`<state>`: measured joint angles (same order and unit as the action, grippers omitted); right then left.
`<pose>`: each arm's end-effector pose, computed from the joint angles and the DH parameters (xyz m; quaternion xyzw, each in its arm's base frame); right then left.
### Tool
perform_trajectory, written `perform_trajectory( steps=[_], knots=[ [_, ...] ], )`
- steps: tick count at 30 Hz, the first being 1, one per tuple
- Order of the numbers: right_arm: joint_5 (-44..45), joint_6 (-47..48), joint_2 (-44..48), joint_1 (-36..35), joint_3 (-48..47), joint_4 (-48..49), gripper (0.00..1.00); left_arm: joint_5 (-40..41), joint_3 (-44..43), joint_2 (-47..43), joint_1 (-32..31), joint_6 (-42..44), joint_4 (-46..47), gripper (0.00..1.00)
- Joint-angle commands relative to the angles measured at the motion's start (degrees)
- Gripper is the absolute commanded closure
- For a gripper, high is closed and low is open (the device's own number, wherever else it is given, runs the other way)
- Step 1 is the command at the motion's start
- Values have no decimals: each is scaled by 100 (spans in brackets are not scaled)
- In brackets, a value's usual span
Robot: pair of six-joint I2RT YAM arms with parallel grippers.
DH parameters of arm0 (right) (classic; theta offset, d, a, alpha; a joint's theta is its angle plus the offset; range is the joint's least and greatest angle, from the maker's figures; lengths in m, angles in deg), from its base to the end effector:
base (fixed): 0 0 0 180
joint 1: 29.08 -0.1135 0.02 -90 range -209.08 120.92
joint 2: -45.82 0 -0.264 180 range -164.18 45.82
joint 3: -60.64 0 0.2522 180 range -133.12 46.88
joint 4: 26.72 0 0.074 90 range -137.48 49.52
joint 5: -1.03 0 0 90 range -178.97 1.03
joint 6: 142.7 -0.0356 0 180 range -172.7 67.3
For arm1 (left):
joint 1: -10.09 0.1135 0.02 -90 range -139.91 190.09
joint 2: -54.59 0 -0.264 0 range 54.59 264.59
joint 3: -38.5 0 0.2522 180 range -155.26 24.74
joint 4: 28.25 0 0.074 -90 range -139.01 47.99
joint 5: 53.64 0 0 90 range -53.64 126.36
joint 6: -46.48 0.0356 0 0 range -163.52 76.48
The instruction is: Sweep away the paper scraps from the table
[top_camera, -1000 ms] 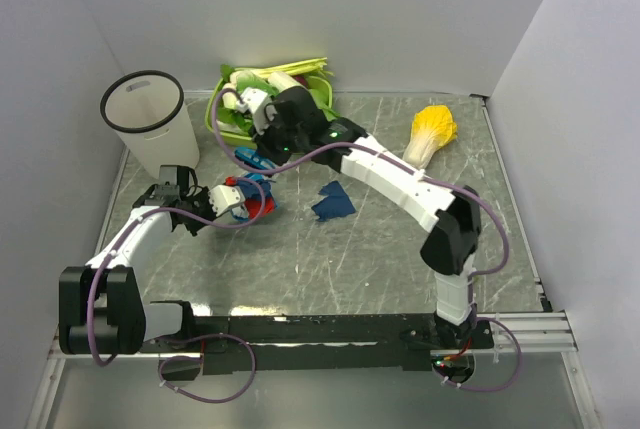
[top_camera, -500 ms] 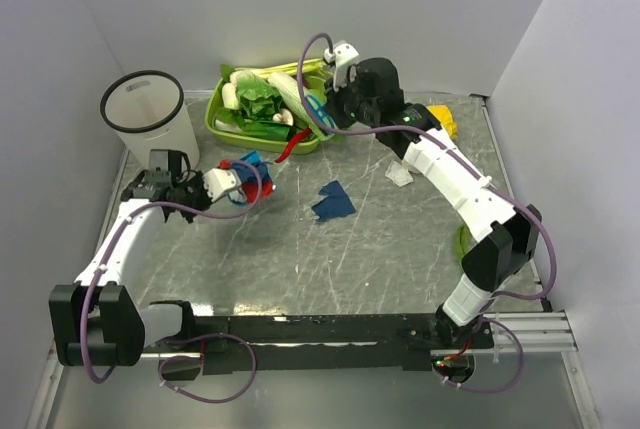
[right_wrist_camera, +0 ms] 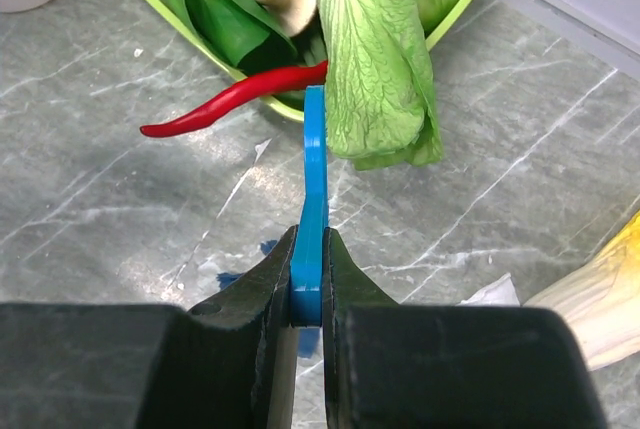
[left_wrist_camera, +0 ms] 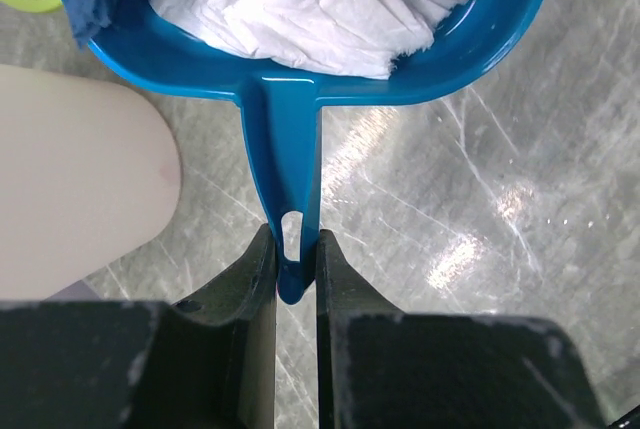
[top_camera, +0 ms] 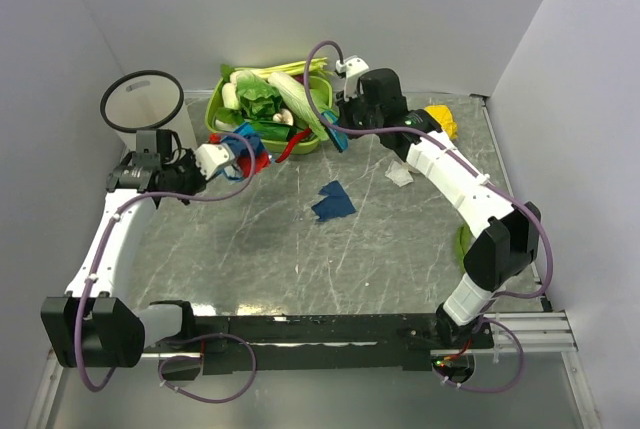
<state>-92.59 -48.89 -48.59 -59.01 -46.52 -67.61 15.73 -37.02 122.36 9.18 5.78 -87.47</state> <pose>0.3307 0.1930 0.3807 -0.2643 0.8158 0.1425 0.4943 0.2366 -0.0163 0.3079 0.4475 0.8159 -0.0211 0.3654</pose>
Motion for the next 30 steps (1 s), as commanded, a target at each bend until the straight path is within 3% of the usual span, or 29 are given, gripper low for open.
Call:
perform_trajectory(
  steps=[1, 15, 25, 30],
  knots=[
    [19, -223, 266, 57, -63, 68, 100, -65, -503, 52, -15, -385, -131, 99],
    [-174, -373, 248, 119, 59, -108, 100, 480, -1383, 184, 99, -1176, -140, 99],
    [-245, -373, 309, 119, 270, -99, 100, 928, -1427, -79, 653, -2152, 502, 99],
    [-297, -557, 336, 119, 393, -99, 100, 1042, -1585, -141, 978, -2232, 520, 99]
  ],
)
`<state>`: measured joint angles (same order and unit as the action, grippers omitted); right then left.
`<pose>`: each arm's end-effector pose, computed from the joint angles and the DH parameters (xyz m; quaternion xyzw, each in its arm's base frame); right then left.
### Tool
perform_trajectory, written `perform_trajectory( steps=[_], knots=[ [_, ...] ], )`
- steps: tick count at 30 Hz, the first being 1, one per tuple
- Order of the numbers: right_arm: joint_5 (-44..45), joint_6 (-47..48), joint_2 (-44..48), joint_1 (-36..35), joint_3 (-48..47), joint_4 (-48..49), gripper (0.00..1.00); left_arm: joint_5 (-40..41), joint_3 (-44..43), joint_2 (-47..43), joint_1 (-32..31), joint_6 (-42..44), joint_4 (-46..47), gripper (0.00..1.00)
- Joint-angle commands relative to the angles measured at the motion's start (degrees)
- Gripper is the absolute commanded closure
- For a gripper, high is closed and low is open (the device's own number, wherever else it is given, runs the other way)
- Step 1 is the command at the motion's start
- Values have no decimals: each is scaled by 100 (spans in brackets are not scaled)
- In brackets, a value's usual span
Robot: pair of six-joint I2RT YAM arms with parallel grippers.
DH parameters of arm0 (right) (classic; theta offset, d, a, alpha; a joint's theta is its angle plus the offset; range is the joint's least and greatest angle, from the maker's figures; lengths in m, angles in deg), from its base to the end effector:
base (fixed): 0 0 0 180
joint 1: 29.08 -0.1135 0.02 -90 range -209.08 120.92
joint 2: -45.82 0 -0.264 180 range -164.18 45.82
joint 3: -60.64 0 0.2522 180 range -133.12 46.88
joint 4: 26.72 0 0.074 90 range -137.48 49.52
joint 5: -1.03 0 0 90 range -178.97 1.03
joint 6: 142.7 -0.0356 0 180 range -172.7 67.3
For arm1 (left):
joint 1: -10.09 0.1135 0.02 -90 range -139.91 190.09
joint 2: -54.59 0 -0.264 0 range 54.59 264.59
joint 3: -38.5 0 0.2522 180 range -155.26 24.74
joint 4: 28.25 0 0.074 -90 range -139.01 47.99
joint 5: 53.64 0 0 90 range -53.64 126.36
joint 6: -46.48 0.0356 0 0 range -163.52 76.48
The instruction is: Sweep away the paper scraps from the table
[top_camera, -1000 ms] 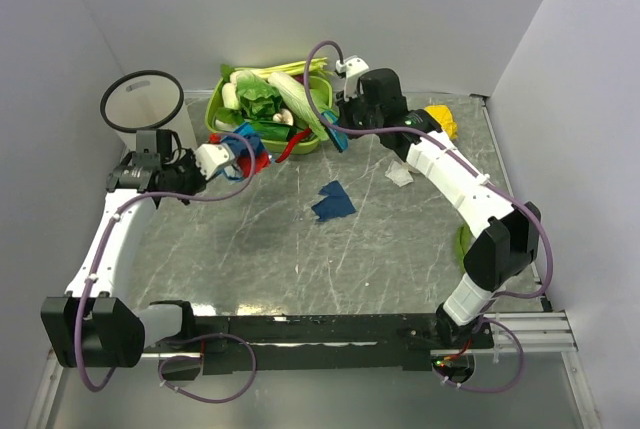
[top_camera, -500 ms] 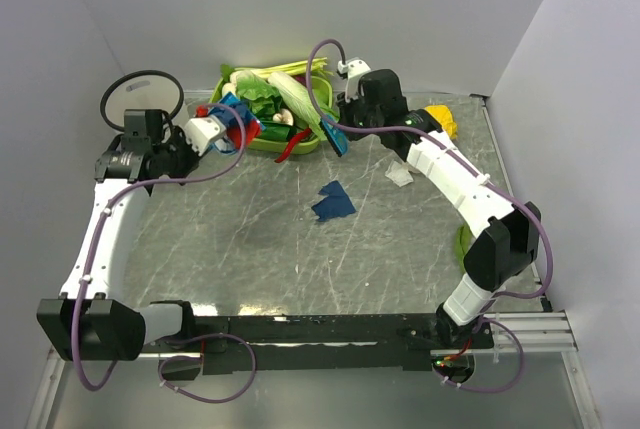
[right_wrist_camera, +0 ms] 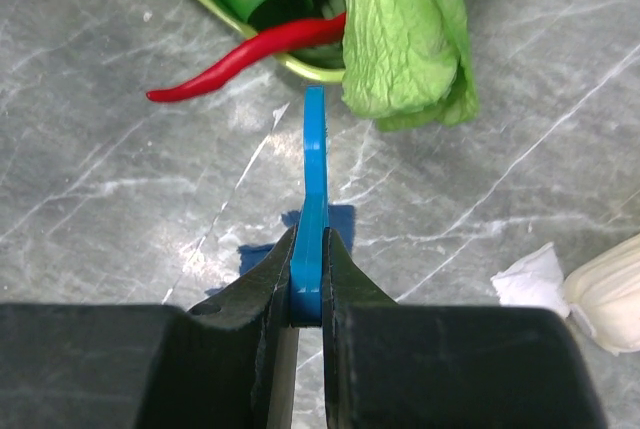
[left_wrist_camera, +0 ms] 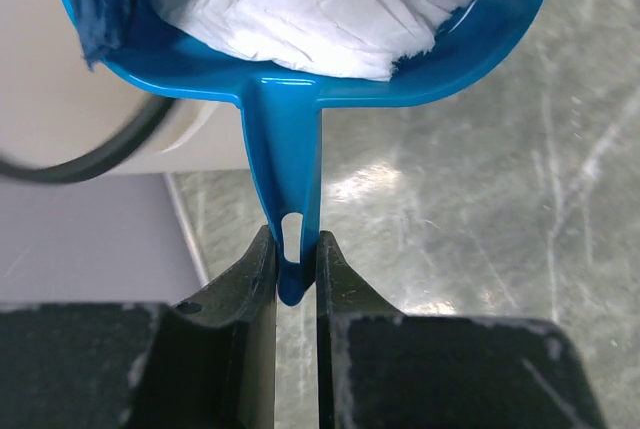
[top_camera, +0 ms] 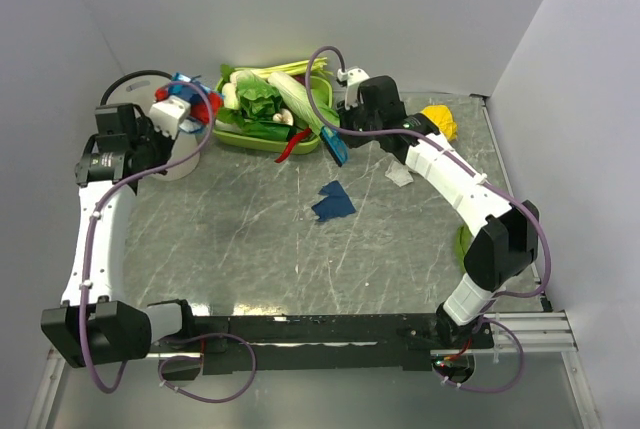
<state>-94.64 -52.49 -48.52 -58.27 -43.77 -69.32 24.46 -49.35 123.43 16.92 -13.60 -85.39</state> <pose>0.3305 0.1887 0.3620 -0.2452 0.8411 0.1621 0.4540 0.2479 0.0223 0.3747 0.2234 0.8673 0.0487 0.4422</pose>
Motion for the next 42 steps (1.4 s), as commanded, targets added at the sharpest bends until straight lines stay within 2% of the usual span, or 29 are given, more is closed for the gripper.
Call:
perform_trajectory(
  steps=[1, 11, 16, 22, 34, 42],
  knots=[
    [-109, -214, 329, 45, 135, 80, 100, 197, -361, -266, 283, -293, 330, 99],
    [-250, -293, 294, 45, 109, 45, 100, 926, -352, -353, 652, -257, 698, 99],
    [-268, -276, 268, 45, 48, 1, 100, 935, -475, -266, 1056, -302, 857, 99],
    [-294, -293, 268, 45, 74, 19, 100, 1173, -729, -55, 1277, 146, 893, 99],
    [-391, -302, 382, 27, 337, 89, 100, 2129, -1336, 771, 1373, 2228, 751, 99],
    [-426, -293, 408, 27, 443, 159, 100, 2359, -2004, 1404, 1505, 3758, 778, 99]
  ],
)
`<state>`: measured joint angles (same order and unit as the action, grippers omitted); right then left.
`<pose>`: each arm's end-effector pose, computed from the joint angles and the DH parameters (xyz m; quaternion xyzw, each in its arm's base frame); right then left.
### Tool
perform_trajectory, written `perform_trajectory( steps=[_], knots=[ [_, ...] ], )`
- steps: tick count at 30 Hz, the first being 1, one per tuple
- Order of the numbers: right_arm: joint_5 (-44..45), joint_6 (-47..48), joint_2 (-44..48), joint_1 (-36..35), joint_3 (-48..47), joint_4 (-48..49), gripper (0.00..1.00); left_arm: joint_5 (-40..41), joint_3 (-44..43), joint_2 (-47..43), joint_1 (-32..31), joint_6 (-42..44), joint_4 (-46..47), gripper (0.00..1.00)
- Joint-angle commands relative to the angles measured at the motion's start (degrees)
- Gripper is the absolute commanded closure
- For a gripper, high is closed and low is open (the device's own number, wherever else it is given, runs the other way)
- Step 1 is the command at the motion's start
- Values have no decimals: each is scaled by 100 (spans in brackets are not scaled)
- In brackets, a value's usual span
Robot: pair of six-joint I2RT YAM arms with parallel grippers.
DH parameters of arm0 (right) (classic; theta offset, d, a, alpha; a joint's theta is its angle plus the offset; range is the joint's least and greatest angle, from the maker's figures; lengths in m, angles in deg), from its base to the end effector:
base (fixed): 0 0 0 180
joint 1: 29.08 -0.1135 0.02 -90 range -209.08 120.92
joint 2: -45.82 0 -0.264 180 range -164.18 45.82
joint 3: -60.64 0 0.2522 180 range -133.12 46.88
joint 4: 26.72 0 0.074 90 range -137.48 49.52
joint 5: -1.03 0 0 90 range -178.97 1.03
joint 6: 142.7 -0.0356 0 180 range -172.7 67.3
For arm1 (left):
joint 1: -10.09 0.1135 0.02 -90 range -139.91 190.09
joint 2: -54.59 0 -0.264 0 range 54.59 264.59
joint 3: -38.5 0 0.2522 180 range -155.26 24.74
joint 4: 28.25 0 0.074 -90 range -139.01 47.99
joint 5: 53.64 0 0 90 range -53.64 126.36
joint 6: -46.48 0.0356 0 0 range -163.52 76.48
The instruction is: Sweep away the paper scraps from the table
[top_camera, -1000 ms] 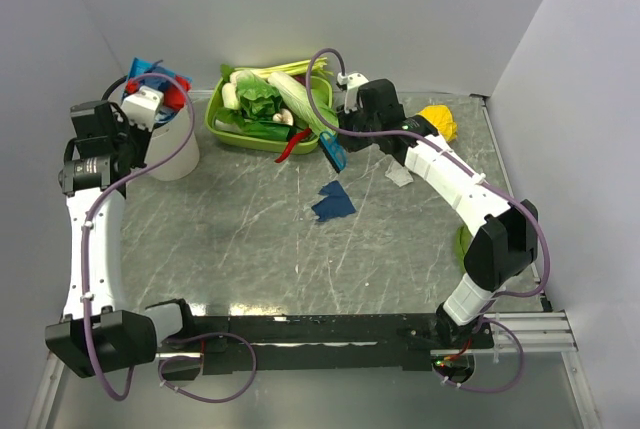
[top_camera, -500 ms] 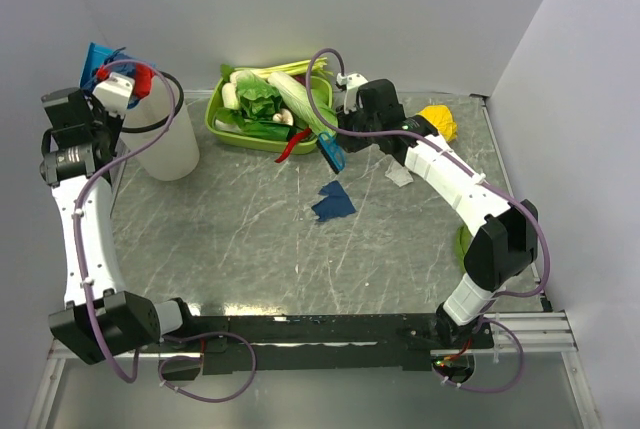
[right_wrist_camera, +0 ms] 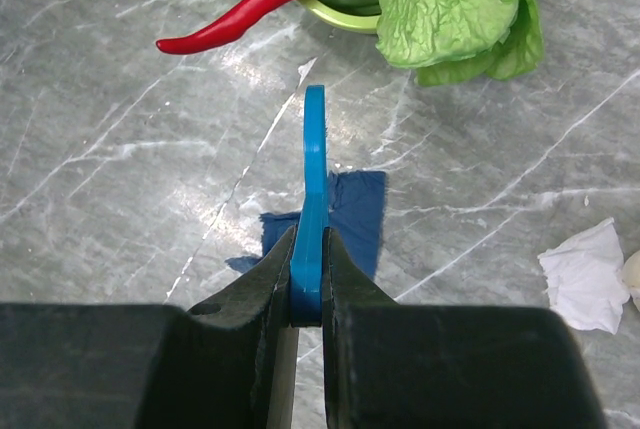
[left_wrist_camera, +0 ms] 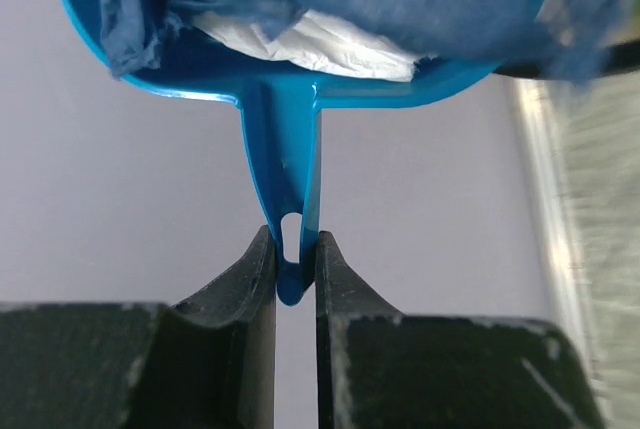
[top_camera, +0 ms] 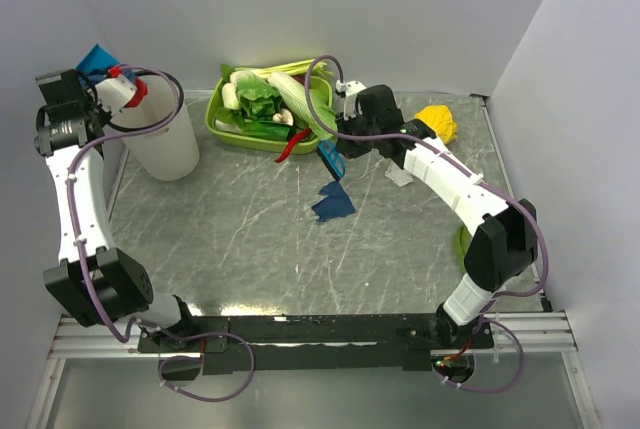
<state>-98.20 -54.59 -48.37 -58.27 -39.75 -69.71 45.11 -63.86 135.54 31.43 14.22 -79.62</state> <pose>0.3267 0.1891 0.3387 -0.2453 0.8575 0.1889 0.4108 0.2848 0.1171 0.4117 0.2334 0.8321 0.3685 0.3427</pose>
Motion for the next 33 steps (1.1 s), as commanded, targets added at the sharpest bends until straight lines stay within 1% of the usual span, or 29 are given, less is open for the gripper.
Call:
perform_trajectory(
  steps=[1, 5, 10, 12, 15, 19, 24, 28, 33],
  knots=[
    [-70, -92, 384, 36, 58, 207, 100, 311, -719, 263, 89, 1098, 175, 99],
    [-70, -83, 384, 36, 76, 181, 100, 443, -1115, 667, 177, 1739, 131, 99],
    [-96, -66, 367, 36, 76, 181, 100, 478, -1537, 975, 204, 2075, -10, 99],
    [-79, -57, 367, 36, 76, 190, 100, 530, -1486, 984, 203, 2381, 42, 99],
    [-52, -13, 384, 36, 111, 208, 100, 584, -1231, 914, 195, 2874, 472, 99],
    [-61, -4, 402, 27, 138, 208, 100, 618, -1239, 1010, 203, 3488, 885, 99],
    [-114, 57, 410, 36, 138, 216, 100, 715, -1810, 1388, 195, 3745, 843, 99],
    [-26, 145, 463, 19, 181, 286, 100, 698, -1696, 1363, 195, 3886, 1018, 99],
    [-17, 136, 472, 36, 234, 278, 100, 636, -1477, 1222, 168, 3483, 1045, 99]
  ],
)
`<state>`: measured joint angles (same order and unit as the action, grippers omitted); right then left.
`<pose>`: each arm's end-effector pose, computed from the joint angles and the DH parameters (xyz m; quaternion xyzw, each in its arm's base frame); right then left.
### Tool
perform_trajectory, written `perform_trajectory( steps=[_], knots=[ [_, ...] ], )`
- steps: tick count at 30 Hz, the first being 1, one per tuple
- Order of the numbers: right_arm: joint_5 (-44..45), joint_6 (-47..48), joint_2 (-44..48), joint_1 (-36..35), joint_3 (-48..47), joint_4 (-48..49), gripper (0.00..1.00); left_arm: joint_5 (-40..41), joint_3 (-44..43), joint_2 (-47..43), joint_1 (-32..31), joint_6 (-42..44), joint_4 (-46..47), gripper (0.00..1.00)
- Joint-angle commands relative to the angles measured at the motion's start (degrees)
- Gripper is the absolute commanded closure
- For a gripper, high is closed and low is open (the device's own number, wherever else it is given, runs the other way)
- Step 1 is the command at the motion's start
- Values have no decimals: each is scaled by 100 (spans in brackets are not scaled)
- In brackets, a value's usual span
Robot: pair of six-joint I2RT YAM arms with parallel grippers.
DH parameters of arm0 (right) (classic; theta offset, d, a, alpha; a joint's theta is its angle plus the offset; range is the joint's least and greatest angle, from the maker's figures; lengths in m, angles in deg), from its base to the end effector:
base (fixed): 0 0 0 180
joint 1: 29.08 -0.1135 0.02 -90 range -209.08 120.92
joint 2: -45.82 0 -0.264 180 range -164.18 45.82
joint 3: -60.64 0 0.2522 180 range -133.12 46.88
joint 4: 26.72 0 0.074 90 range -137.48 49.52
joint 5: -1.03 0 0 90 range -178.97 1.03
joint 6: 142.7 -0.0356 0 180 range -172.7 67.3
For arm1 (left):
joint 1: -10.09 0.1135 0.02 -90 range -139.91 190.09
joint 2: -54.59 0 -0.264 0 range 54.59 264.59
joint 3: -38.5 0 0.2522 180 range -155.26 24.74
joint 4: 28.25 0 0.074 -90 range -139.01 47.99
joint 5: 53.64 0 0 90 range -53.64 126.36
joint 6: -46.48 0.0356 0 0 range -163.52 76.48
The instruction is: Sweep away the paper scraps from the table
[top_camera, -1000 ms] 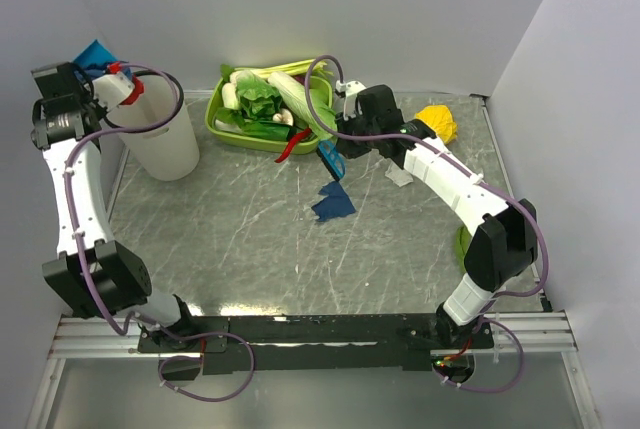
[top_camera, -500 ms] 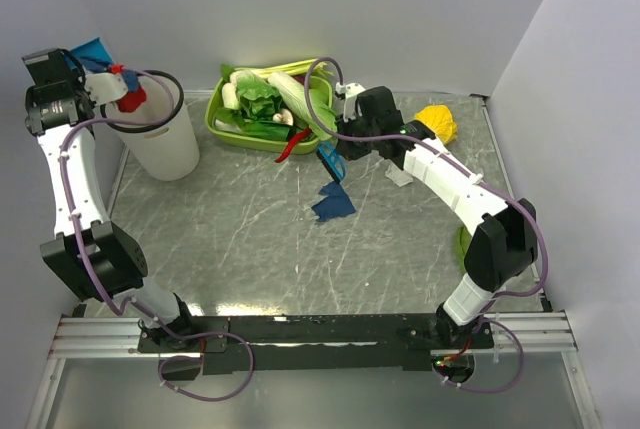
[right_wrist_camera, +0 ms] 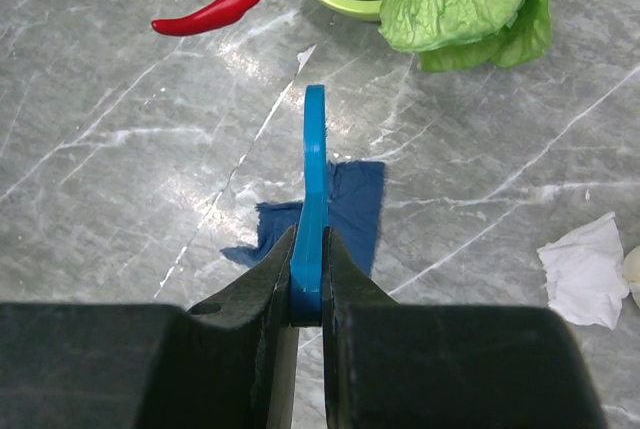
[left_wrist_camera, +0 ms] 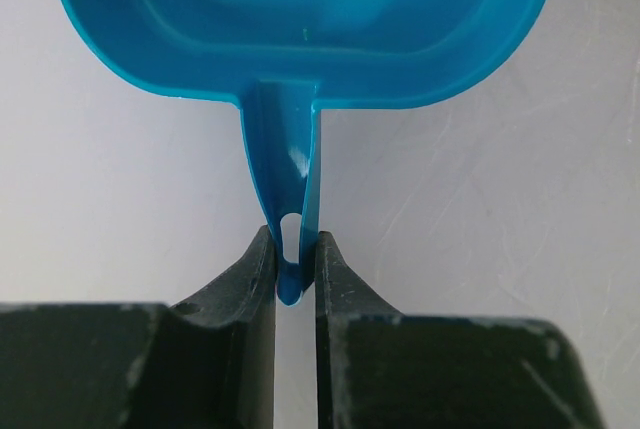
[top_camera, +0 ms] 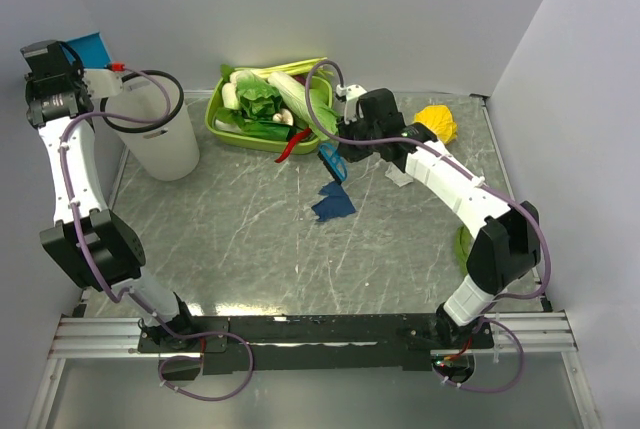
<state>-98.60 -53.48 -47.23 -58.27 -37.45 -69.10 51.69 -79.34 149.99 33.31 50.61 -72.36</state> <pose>0.3219 0.1866 0.3331 -0.2552 0.8566 0.1870 0.4075 0.3442 0.1579 0.4326 0.4147 0.7114 0.5328 0.1951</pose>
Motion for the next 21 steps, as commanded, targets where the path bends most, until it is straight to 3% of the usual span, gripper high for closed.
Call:
perform_trajectory(
  steps=[1, 7, 11, 21],
  knots=[
    [-4, 34, 358, 36, -4, 199, 100, -13, 106, -240, -11, -210, 345, 99],
    [-101, -10, 271, 27, -109, 120, 100, 435, 335, -232, -2, -35, 512, 99],
    [-74, -2, 270, 27, -127, 155, 100, 233, -69, -170, 7, -281, 240, 99],
    [-83, 16, 349, 27, -30, 155, 100, 277, 221, -311, 51, 18, 792, 99]
  ],
)
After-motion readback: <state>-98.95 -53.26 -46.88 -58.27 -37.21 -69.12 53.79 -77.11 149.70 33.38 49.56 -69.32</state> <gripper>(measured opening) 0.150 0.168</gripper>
